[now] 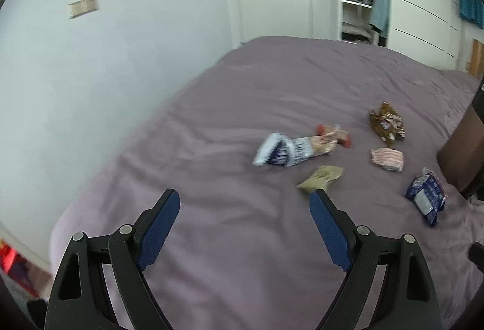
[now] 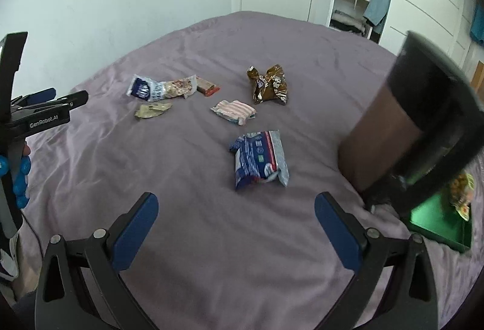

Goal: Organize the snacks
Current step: 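Grasp the khaki sesame candy with the left tool while the right tool grasps the blue wafer bag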

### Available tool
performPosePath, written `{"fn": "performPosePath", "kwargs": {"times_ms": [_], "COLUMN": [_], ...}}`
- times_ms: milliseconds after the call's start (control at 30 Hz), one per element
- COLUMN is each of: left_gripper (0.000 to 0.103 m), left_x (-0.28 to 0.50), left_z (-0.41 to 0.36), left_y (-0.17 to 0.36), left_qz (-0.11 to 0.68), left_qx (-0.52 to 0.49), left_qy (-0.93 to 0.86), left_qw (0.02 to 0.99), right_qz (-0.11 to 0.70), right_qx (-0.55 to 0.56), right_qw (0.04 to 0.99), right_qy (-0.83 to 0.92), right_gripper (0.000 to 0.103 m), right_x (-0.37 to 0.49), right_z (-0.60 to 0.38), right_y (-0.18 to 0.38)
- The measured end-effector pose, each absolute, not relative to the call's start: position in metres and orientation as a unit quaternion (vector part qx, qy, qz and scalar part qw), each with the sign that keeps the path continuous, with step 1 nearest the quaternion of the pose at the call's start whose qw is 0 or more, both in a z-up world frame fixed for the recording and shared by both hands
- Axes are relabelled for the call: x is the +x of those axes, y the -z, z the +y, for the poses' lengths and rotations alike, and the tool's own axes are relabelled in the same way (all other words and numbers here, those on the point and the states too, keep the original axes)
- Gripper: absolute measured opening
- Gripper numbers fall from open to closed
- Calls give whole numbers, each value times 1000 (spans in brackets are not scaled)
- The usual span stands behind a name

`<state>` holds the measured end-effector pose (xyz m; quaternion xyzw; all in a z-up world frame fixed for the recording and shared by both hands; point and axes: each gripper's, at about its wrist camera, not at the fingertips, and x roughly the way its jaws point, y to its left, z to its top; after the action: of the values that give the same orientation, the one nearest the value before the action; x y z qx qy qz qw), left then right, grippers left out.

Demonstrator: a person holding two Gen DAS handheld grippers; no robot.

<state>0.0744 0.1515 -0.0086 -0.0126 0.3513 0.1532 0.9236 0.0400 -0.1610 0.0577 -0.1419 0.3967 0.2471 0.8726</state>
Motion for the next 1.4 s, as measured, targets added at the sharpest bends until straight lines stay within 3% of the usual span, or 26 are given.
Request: {"fn": "performPosePath", "kwargs": {"times_ms": [533, 567, 600, 633, 733, 833, 1133, 1400], "left_gripper": [82, 81, 81, 81, 75, 64, 49, 43], "left_x": [184, 185, 186, 187, 191, 195, 204, 208], "left_z": [113, 112, 111, 110, 107, 102, 93, 88], "left_y": [75, 77, 77, 78, 78, 80, 83, 87], "left_qz": [452, 452, 453, 454, 453, 456, 451, 447], "left_qx": [58, 58, 59, 60, 65, 74, 83, 81], "left_qy": [14, 18, 20, 21, 24, 35, 52, 60], "left_qw": [890, 890, 889, 889, 889, 886, 887, 889], "right_qz": [458, 464, 467, 471, 469, 469, 467, 465], "right_qx": [-119, -119, -120, -122, -122, -122, -124, -125], "right_qw": [841, 838, 836, 834, 834, 834, 834, 835], "right_qy": [-260, -262, -261, -261, -262, -264, -267, -268], "right_gripper": [103, 100, 75, 65, 58, 43, 38, 37], "right_x": [136, 138, 139, 140, 140, 141, 139, 140], "right_z": [-147, -147, -146, -145, -146, -147, -151, -150], "right_y": [8, 13, 15, 19, 22, 22, 25, 25]}}
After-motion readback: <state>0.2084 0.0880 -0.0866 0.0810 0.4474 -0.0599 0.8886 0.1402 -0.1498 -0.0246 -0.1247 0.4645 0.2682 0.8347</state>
